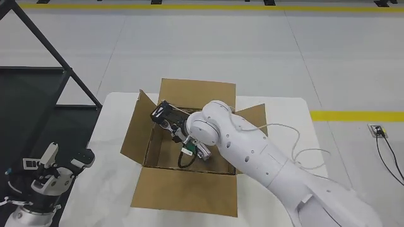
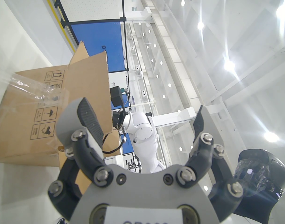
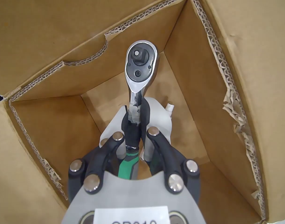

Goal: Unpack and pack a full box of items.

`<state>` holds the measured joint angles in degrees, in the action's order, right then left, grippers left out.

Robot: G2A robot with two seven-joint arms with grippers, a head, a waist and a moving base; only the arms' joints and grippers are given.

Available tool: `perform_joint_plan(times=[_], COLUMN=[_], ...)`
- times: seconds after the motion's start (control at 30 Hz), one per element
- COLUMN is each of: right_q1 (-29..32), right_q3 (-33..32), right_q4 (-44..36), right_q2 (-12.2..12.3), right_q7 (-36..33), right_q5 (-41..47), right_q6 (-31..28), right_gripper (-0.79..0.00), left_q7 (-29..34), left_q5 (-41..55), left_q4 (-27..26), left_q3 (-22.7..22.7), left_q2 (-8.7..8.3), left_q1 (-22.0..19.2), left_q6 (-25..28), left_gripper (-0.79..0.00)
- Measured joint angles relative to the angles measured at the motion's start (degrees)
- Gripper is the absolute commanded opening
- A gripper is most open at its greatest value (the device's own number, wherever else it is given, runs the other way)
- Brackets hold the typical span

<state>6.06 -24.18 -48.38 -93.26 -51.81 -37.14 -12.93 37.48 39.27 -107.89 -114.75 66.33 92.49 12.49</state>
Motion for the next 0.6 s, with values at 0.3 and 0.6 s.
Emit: perform_joint_plan(times=[0.3,0.6], right_q1=[1.0,0.9], right_q3=[0.3,1.2], right_q4=[-0.3,6.6], right_q2=[0.0,-2.6], right_q7=[-0.1,-5.7], right_q5=[-1.3,-0.3], right_q6=[0.8,0.0], right_gripper=[-0.785,-0.785], left_q7=[0.0,0.0], left_q5=[0.0,0.0], left_q4=[0.0,0.0], left_q3=[0.0,0.0], left_q2=[0.0,0.0], left_q1=[0.0,0.0], left_q6=[0.0,0.0], left_gripper=[0.0,0.0])
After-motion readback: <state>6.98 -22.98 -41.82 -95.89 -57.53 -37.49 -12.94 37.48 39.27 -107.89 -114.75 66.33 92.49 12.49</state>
